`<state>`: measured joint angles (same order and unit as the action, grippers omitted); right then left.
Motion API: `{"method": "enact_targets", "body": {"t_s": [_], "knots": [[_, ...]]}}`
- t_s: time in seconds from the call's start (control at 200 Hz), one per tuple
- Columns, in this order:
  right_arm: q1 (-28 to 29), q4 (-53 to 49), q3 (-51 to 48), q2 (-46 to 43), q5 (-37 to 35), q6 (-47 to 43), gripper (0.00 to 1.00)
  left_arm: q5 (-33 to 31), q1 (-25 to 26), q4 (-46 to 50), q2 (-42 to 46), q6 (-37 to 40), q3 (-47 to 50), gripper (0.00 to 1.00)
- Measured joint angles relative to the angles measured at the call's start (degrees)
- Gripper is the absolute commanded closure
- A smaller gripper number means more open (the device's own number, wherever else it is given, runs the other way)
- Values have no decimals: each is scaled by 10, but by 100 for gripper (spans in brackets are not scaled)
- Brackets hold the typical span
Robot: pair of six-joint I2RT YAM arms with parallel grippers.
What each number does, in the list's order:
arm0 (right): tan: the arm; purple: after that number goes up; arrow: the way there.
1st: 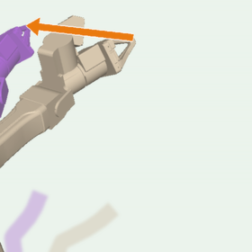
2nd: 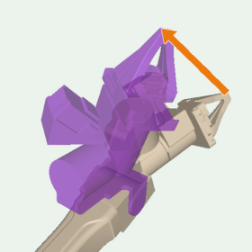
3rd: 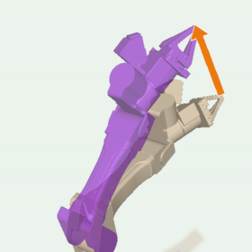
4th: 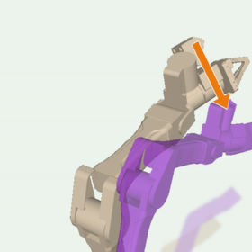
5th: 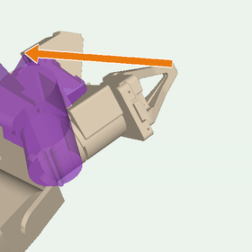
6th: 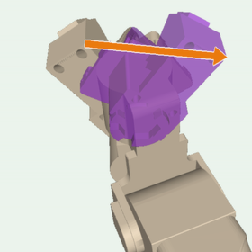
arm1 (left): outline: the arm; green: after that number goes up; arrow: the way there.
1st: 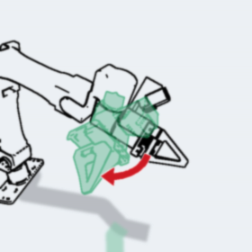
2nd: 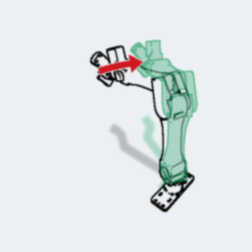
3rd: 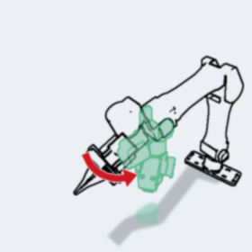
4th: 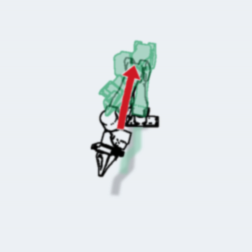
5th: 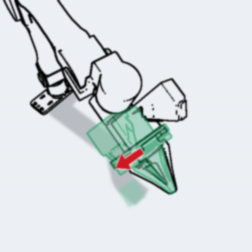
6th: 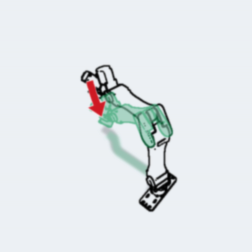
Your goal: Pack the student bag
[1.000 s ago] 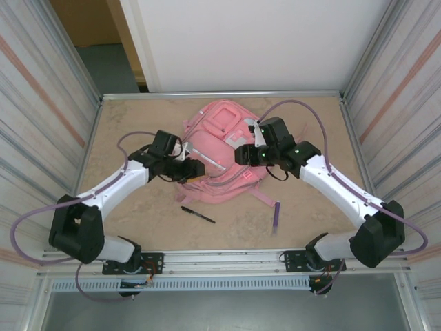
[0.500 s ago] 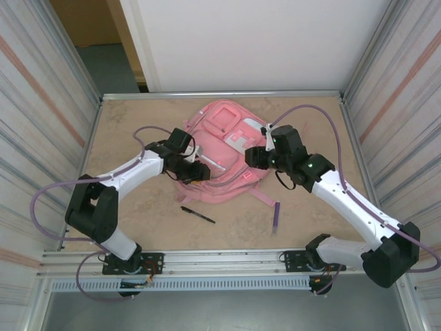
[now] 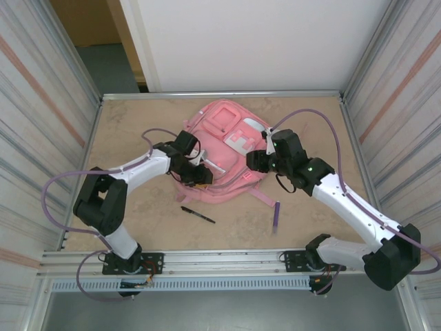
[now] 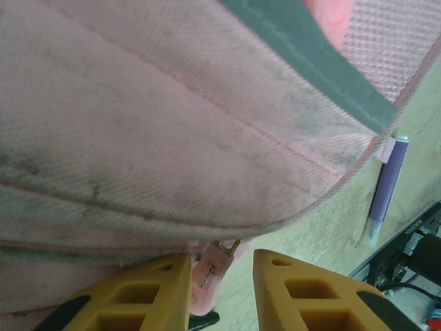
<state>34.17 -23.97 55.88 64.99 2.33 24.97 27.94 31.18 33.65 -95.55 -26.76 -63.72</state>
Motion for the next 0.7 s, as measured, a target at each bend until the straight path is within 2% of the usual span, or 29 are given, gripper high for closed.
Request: {"method": "enact_targets", "body": {"t_s": [0.301, 0.556, 0.701], "knots": [[15, 5, -13, -9, -12, 0, 53, -85, 38, 32, -17, 20, -42, 66], [22, 9, -17, -24, -23, -2, 53, -236, 92, 78, -19, 23, -62, 70], [28, 15, -17, -29, -30, -2, 53, -272, 112, 83, -19, 28, -63, 68]]}}
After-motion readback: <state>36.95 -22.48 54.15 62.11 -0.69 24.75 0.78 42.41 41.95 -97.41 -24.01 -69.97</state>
